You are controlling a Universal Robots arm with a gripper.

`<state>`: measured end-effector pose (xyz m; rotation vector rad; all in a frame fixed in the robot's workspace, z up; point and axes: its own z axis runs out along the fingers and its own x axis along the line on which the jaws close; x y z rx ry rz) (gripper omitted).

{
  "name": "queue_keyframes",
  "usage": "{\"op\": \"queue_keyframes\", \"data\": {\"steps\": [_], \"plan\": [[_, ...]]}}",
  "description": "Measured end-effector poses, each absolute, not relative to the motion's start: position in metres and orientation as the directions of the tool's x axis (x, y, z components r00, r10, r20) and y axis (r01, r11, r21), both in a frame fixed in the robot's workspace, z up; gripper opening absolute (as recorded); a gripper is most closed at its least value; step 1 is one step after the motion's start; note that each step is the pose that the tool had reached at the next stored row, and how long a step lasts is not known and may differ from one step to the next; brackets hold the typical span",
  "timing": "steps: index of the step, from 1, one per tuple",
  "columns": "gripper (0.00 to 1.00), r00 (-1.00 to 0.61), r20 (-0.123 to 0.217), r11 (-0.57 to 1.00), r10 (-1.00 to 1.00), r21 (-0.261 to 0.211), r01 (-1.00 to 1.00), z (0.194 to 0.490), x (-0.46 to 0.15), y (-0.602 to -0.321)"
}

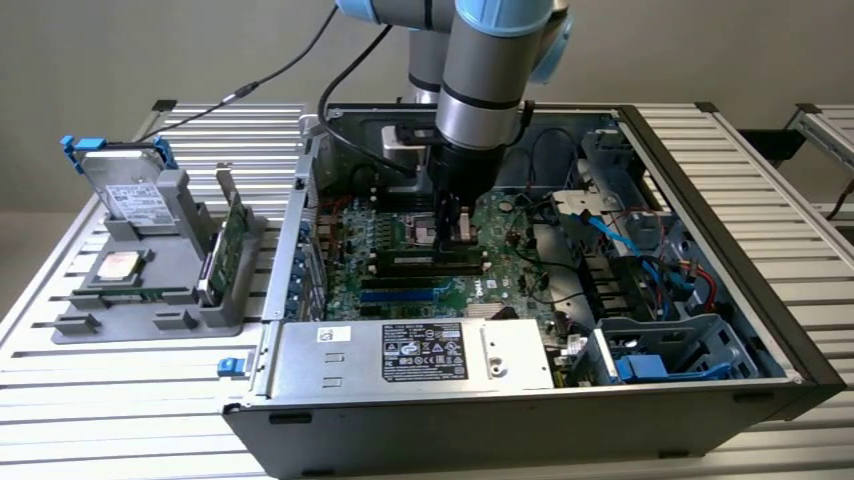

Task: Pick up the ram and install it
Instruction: 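Insert the ram into the slot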

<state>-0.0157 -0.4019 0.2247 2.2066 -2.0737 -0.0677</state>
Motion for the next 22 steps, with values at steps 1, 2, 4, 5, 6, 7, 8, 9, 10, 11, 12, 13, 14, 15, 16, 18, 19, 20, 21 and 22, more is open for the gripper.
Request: {"op": "queue_keyframes", "data": {"steps": [1, 2, 4, 5, 6, 7, 8, 9, 10, 11, 12, 13, 14, 15, 16, 18, 19, 20, 21, 22], "plan": [[0.14, 0.062, 0.045, -0.057, -0.997, 0.112, -0.992, 0.225, -0.016, -0.402], [0.14, 0.06, 0.045, -0.055, -0.997, 0.113, -0.992, 0.225, -0.016, -0.402], [0.14, 0.058, 0.046, -0.052, -0.997, 0.113, -0.992, 0.225, -0.016, -0.402], [0.14, 0.057, 0.046, -0.052, -0.997, 0.113, -0.992, 0.225, -0.016, -0.402], [0.14, 0.057, 0.046, -0.052, -0.997, 0.113, -0.992, 0.225, -0.016, -0.402], [0.14, 0.057, 0.046, -0.051, -0.997, 0.113, -0.992, 0.226, -0.016, -0.402], [0.14, 0.057, 0.046, -0.051, -0.997, 0.113, -0.992, 0.228, -0.016, -0.402], [0.14, 0.057, 0.046, -0.051, -0.997, 0.113, -0.992, 0.231, -0.016, -0.402], [0.14, 0.057, 0.046, -0.051, -0.997, 0.113, -0.992, 0.233, -0.016, -0.402], [0.14, 0.057, 0.046, -0.051, -0.997, 0.113, -0.992, 0.235, -0.016, -0.402], [0.14, 0.057, 0.047, -0.051, -0.997, 0.113, -0.992, 0.235, -0.016, -0.402], [0.14, 0.057, 0.048, -0.051, -0.997, 0.113, -0.992, 0.235, -0.016, -0.402], [0.14, 0.057, 0.05, -0.051, -0.997, 0.112, -0.992, 0.235, -0.016, -0.402], [0.14, 0.057, 0.052, -0.051, -0.997, 0.112, -0.992, 0.235, -0.016, -0.402], [0.14, 0.057, 0.054, -0.05, -0.997, 0.111, -0.993, 0.235, -0.016, -0.402], [0.14, 0.057, 0.057, -0.05, -0.997, 0.109, -0.993, 0.234, -0.016, -0.402], [0.14, 0.057, 0.058, -0.05, -0.997, 0.108, -0.993, 0.234, -0.016, -0.402], [0.14, 0.057, 0.058, -0.05, -0.997, 0.107, -0.993, 0.233, -0.016, -0.402], [0.14, 0.057, 0.059, -0.05, -0.997, 0.107, -0.993, 0.233, -0.016, -0.402], [0.14, 0.057, 0.059, -0.05, -0.997, 0.107, -0.993, 0.233, -0.016, -0.402]]}}
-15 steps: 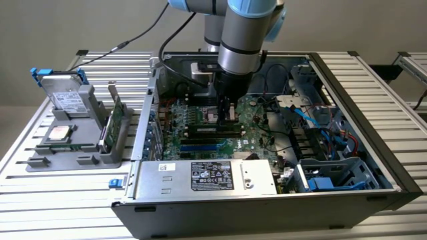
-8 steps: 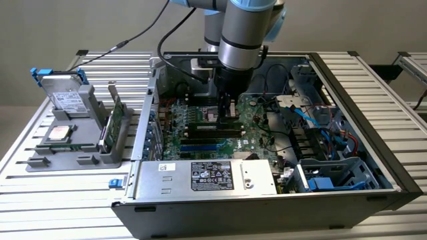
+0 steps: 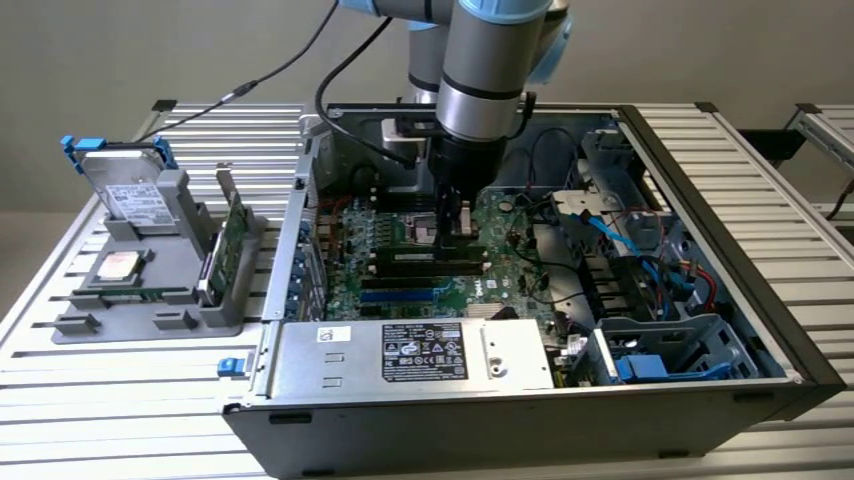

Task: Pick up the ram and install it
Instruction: 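Insert the ram into the slot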

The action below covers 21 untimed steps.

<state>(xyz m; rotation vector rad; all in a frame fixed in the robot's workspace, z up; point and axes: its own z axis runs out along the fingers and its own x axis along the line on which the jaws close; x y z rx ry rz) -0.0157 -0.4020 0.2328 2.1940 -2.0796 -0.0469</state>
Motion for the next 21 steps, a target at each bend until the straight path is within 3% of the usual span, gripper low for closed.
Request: {"op": "queue_keyframes", "data": {"steps": [21], "plan": [[0.14, 0.057, 0.061, -0.05, -0.997, 0.107, -0.993, 0.226, -0.016, -0.4006]]}}
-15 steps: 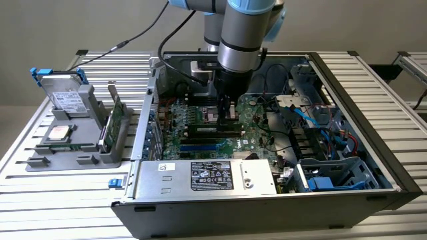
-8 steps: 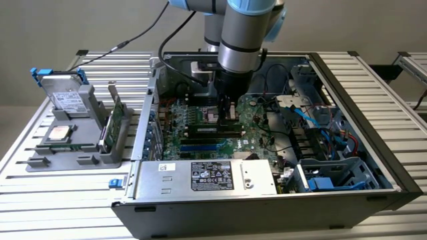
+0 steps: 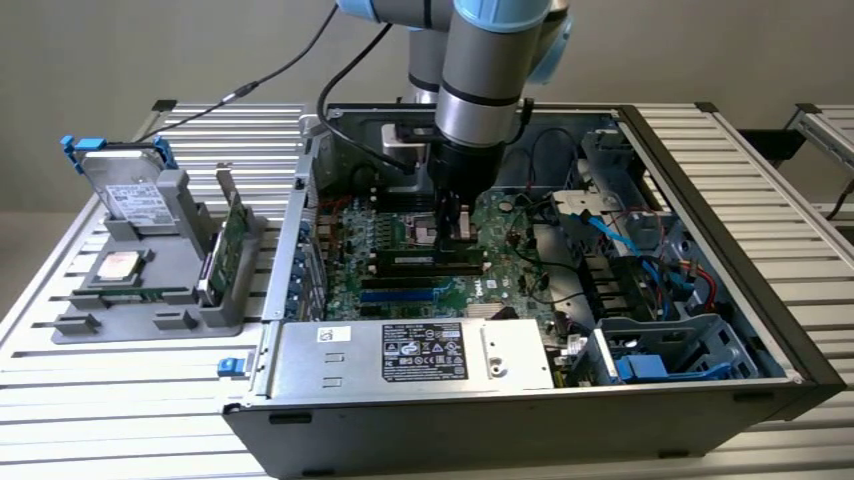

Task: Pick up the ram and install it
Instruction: 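Insert the ram into the slot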

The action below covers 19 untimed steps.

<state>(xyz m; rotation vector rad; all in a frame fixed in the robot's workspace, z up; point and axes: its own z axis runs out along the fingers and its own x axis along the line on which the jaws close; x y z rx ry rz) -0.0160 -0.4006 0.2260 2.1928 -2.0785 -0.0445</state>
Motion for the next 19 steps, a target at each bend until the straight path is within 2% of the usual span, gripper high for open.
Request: {"op": "queue_keyframes", "data": {"steps": [19], "plan": [[0.14, 0.057, 0.061, -0.051, -0.996, 0.107, -0.993, 0.2227, -0.0162, -0.4003]]}}
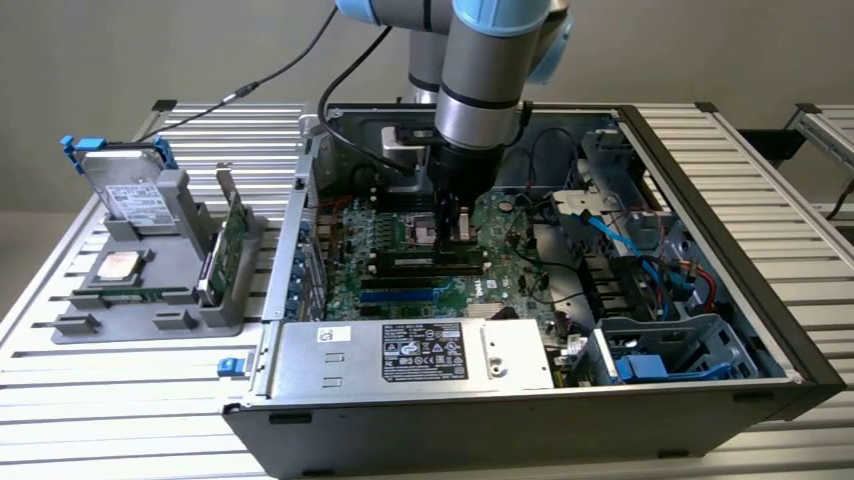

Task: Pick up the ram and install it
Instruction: 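Insert the ram into the slot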

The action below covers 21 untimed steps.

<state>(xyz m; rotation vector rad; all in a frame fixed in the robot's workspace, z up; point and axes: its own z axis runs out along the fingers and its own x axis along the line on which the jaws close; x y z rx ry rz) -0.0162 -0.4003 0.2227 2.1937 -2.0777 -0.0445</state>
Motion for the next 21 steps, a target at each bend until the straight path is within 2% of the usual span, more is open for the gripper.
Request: {"op": "queue_keyframes", "data": {"steps": [21], "plan": [[0.15, 0.057, 0.061, -0.051, -0.997, 0.108, -0.993, 0.2181, -0.0178, -0.3994]]}}
